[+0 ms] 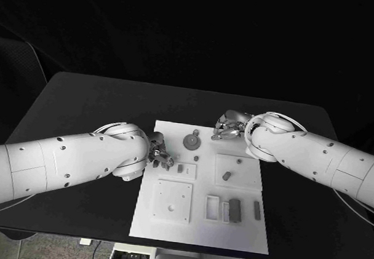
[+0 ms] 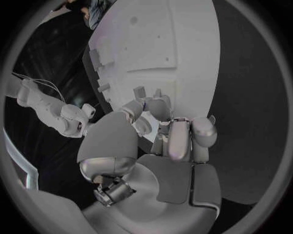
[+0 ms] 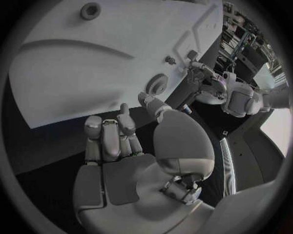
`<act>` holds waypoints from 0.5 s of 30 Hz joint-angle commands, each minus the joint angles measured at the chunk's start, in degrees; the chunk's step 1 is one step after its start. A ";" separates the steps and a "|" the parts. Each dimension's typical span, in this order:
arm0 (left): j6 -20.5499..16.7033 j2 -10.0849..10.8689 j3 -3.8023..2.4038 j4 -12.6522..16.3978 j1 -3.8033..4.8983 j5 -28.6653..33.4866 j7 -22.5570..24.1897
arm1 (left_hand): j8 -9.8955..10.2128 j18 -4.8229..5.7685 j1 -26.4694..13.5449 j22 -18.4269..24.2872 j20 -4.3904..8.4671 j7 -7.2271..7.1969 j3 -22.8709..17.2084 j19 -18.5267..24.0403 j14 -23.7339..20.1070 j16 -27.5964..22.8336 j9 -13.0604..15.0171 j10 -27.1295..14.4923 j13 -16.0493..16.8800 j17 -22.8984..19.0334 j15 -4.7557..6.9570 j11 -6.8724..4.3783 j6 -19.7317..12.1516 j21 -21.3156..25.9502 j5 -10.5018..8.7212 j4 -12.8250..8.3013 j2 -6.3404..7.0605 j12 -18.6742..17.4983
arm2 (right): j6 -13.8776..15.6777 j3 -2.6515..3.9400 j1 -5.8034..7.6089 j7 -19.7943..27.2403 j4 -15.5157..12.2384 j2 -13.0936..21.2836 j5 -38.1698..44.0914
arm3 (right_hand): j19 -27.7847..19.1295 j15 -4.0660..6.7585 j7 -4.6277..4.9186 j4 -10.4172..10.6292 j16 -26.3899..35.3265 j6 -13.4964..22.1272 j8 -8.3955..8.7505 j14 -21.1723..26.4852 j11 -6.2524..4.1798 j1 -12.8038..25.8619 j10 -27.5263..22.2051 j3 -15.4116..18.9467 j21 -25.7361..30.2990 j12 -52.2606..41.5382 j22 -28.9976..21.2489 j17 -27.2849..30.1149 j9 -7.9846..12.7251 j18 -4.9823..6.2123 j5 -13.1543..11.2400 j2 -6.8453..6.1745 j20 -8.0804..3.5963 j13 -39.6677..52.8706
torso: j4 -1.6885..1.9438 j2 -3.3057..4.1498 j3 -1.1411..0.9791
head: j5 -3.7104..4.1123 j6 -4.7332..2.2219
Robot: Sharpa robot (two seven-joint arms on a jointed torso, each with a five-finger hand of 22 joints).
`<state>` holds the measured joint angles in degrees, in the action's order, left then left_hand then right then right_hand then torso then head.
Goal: Assemble the parts on the task board
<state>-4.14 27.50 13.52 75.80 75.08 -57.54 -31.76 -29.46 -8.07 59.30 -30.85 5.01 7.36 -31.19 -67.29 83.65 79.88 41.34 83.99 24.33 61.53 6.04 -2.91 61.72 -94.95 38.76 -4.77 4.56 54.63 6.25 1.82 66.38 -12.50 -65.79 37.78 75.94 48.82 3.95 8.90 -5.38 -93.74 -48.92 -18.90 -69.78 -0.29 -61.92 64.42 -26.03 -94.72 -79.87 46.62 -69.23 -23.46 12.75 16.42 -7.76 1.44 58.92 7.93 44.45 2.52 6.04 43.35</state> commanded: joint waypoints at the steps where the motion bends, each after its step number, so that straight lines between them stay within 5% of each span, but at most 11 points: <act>1: -1.47 -0.01 0.06 0.14 -0.13 -1.85 0.23 | -0.36 -5.57 0.23 -0.09 -0.02 -4.38 -2.46 -0.58 3.15 0.30 0.07 3.10 0.08 0.09 1.35 -0.36 15.26 -3.21 0.42 -2.51 -0.61 0.37 | -0.40 0.01 -0.02 0.36 -0.08 0.03 0.21 | -0.12 0.32 0.53 -0.02 -0.17 -0.08 0.02 0.03 0.00 0.69 0.22 -0.34 -0.89 -0.36 -0.09 0.07 0.08 1.10 0.16 0.04 -0.12 -0.06 | 0.02 -0.01 0.01 | -0.04 0.07; 15: -2.02 0.87 0.04 1.41 -0.23 -1.94 0.67 | -0.70 -5.76 0.50 -0.20 0.01 -4.57 -2.68 -0.87 3.49 0.67 0.22 3.39 0.27 0.33 1.41 -0.55 15.55 -3.55 0.66 -2.71 -0.65 0.65 | -0.45 0.01 -0.02 0.40 -0.05 0.05 0.21 | -0.12 0.32 0.53 -0.02 -0.17 -0.08 0.02 0.05 0.00 0.70 0.22 -0.34 -0.89 -0.36 -0.09 0.10 0.08 1.11 0.16 0.04 -0.12 -0.07 | 0.00 -0.01 -0.01 | 0.00 0.18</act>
<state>-5.27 28.21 13.57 77.00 74.88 -58.94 -31.59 -29.76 -8.07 59.30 -30.97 5.02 7.36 -31.12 -67.69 83.65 80.33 41.37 84.00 24.55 61.79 6.04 -2.89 61.72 -94.94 39.03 -4.85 4.56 54.97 6.25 1.82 66.38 -12.49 -65.77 37.82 75.93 48.82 3.94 8.90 -5.38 -93.74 -48.92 -18.90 -69.79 -0.28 -61.92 64.41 -26.03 -94.72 -79.87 46.62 -69.15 -23.46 12.75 16.42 -7.76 1.44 58.93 7.94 44.45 2.53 6.03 43.52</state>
